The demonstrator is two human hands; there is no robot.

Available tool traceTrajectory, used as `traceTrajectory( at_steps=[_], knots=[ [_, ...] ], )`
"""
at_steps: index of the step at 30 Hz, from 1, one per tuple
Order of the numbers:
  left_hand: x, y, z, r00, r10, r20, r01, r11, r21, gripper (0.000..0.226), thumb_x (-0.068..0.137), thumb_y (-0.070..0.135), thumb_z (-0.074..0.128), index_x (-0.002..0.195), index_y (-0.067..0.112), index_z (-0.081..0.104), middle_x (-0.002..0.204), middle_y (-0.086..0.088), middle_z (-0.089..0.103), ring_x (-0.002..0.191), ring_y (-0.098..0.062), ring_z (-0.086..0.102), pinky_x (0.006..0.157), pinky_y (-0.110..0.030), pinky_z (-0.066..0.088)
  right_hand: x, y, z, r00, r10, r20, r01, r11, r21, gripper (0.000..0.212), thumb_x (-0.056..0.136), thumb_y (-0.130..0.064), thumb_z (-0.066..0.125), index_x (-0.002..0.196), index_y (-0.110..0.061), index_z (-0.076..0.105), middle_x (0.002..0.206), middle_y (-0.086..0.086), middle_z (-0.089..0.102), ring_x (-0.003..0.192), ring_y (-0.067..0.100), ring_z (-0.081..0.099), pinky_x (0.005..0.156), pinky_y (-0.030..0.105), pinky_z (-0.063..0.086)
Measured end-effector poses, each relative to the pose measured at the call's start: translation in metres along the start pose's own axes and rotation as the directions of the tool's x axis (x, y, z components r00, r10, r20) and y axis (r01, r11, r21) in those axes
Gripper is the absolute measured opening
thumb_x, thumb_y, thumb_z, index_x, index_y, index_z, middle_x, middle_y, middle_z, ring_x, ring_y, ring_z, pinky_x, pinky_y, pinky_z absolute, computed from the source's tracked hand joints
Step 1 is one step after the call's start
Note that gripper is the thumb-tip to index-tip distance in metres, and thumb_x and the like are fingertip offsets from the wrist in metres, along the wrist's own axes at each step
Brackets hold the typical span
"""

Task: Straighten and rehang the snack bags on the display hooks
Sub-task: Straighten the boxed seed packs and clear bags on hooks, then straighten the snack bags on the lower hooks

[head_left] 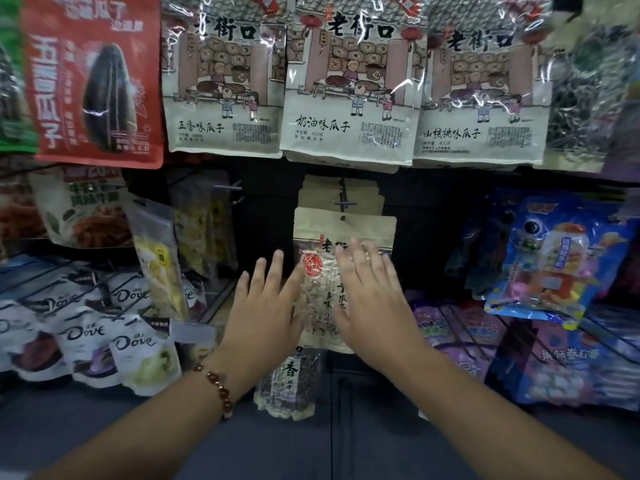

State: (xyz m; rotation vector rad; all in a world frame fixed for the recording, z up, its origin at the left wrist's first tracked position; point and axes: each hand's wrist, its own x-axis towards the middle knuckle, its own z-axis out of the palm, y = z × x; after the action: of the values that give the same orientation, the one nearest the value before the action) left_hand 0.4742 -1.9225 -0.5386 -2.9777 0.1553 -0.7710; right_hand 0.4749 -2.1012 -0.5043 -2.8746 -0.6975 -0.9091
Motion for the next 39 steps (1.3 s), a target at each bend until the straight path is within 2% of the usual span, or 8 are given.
traceTrajectory(
  at_steps=[4, 11, 13, 18, 22, 26, 34, 39],
  knots=[
    [-0.030, -0.021, -0.007, 0.997, -0.063, 0.042, 0.061, 0.998, 0.030, 0.078, 0.093, 0.059, 0.041, 0.156, 0.025, 0.011, 0.163, -0.015, 0.009, 0.148, -0.037, 0.015, 0.117, -0.053, 0.019, -0.015, -0.024, 0.002, 0.984, -0.083, 0.161, 0.065, 0.992, 0.112, 0.074, 0.101, -0.042, 0.038, 0.155, -0.022, -0.008, 0.163, 0.002, -0.012, 0.149, 0.022, -0.017, 0.115, 0.035, -0.017],
    [-0.085, -0.081, -0.031, 0.962, -0.200, 0.186, 0.184, 0.978, 0.103, 0.090, 0.083, 0.080, 0.013, 0.155, 0.030, -0.007, 0.163, -0.012, -0.011, 0.150, -0.033, -0.003, 0.120, -0.050, 0.009, -0.020, -0.072, 0.005, 0.941, -0.160, 0.298, 0.093, 0.969, 0.227, 0.076, 0.099, -0.046, 0.045, 0.156, -0.020, 0.002, 0.164, 0.002, -0.007, 0.150, 0.021, -0.013, 0.113, 0.033, -0.015],
    [-0.100, -0.099, -0.036, 0.948, -0.239, 0.208, 0.223, 0.970, 0.101, 0.100, 0.069, 0.082, -0.003, 0.155, 0.031, -0.005, 0.163, -0.011, -0.008, 0.150, -0.033, -0.002, 0.120, -0.050, 0.011, -0.021, -0.087, 0.006, 0.935, -0.174, 0.308, 0.095, 0.962, 0.255, 0.074, 0.099, -0.045, 0.046, 0.156, -0.020, 0.005, 0.164, 0.002, -0.005, 0.150, 0.022, -0.010, 0.114, 0.033, -0.014],
    [-0.140, -0.131, -0.042, 0.917, -0.322, 0.236, 0.319, 0.946, 0.049, 0.106, 0.062, 0.082, -0.003, 0.156, 0.032, 0.000, 0.164, -0.011, 0.000, 0.149, -0.033, 0.008, 0.117, -0.046, 0.018, -0.021, -0.125, 0.010, 0.913, -0.198, 0.357, 0.087, 0.949, 0.303, 0.074, 0.099, -0.042, 0.047, 0.157, -0.022, 0.006, 0.164, 0.003, -0.003, 0.151, 0.023, -0.004, 0.118, 0.036, -0.008],
    [-0.164, -0.148, -0.033, 0.903, -0.359, 0.235, 0.370, 0.929, -0.003, 0.098, 0.071, 0.082, 0.007, 0.156, 0.033, 0.003, 0.164, -0.010, 0.001, 0.150, -0.031, 0.008, 0.118, -0.045, 0.017, -0.018, -0.153, 0.019, 0.885, -0.220, 0.411, 0.064, 0.931, 0.360, 0.074, 0.098, -0.041, 0.049, 0.157, -0.024, 0.007, 0.164, 0.001, -0.004, 0.151, 0.021, -0.004, 0.119, 0.034, -0.004],
    [-0.153, -0.171, -0.025, 0.889, -0.376, 0.262, 0.397, 0.917, -0.031, 0.084, 0.090, 0.069, 0.039, 0.155, 0.034, -0.001, 0.164, -0.009, -0.003, 0.150, -0.029, 0.007, 0.118, -0.046, 0.020, -0.006, -0.172, 0.040, 0.875, -0.205, 0.439, -0.006, 0.901, 0.433, 0.074, 0.098, -0.044, 0.049, 0.156, -0.029, 0.006, 0.164, -0.005, -0.005, 0.150, 0.017, -0.005, 0.121, 0.034, 0.000],
    [-0.123, -0.220, 0.014, 0.916, -0.380, 0.126, 0.379, 0.925, 0.030, 0.081, 0.087, 0.061, 0.052, 0.153, 0.028, 0.020, 0.161, -0.014, 0.018, 0.146, -0.032, 0.022, 0.115, -0.047, 0.028, 0.031, -0.187, 0.102, 0.911, -0.108, 0.398, -0.140, 0.826, 0.545, 0.072, 0.096, -0.046, 0.051, 0.155, -0.035, 0.010, 0.163, -0.013, -0.001, 0.150, 0.012, -0.004, 0.122, 0.036, 0.007],
    [-0.122, -0.213, 0.022, 0.902, -0.374, 0.215, 0.374, 0.926, 0.045, 0.078, 0.089, 0.058, 0.055, 0.153, 0.029, 0.023, 0.161, -0.014, 0.018, 0.146, -0.032, 0.022, 0.114, -0.045, 0.026, 0.029, -0.173, 0.112, 0.911, -0.077, 0.405, -0.219, 0.741, 0.635, 0.066, 0.097, -0.042, 0.053, 0.154, -0.035, 0.020, 0.161, -0.016, 0.009, 0.149, 0.008, 0.006, 0.119, 0.036, 0.017]
  ],
)
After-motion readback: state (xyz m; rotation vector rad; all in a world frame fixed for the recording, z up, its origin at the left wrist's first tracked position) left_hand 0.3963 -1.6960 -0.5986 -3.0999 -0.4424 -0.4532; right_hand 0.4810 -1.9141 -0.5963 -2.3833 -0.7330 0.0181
